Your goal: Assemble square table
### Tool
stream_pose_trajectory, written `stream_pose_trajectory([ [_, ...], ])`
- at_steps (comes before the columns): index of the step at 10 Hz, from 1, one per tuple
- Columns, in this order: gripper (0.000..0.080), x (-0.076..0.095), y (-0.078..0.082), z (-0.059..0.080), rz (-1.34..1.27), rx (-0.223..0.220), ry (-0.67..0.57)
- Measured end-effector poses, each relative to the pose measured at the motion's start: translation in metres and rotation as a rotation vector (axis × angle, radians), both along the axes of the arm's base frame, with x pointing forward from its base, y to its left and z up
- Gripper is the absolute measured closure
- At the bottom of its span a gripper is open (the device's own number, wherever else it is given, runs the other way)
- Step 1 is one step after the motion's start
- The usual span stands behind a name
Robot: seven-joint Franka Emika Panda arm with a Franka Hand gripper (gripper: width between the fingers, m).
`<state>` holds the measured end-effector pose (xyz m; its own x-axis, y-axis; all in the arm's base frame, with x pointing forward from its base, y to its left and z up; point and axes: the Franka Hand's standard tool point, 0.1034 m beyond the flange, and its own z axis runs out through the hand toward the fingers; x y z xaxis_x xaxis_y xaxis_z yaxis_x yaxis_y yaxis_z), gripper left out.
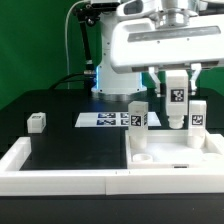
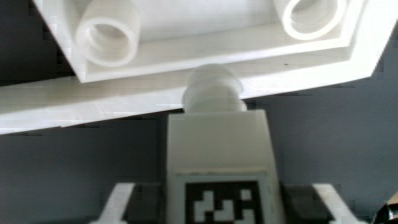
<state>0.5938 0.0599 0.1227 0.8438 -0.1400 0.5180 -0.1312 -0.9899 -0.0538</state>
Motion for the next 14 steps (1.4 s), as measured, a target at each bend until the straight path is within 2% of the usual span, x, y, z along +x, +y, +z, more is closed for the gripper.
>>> stream_pose_trajectory([
  [4, 0.0512, 0.0, 0.0, 0.0, 0.005, -0.009, -0.018],
  [5, 0.0512, -0.004, 0.007, -0.006, 0.015, -0.02, -0.047],
  [6, 0.0512, -0.007, 0.026, -0.011, 0.022, -0.008, -0.032],
  [7, 0.0512, -0.005, 0.037, -0.01, 0.031, -0.016, -0.076],
  [8, 0.0512, -0.007, 0.04, -0.016, 0.039, -0.032, -0.105],
  [9, 0.0512, -0.013, 0.046, -0.03, 0.048, -0.022, -0.03],
  [10, 0.0512, -0.01, 0.044, -0.025, 0.047, -0.023, -0.046],
  [12, 0.0512, -0.011, 0.044, -0.028, 0.048, -0.025, -0.042],
  [14, 0.0512, -0.011, 0.054, -0.03, 0.061, -0.021, -0.03],
])
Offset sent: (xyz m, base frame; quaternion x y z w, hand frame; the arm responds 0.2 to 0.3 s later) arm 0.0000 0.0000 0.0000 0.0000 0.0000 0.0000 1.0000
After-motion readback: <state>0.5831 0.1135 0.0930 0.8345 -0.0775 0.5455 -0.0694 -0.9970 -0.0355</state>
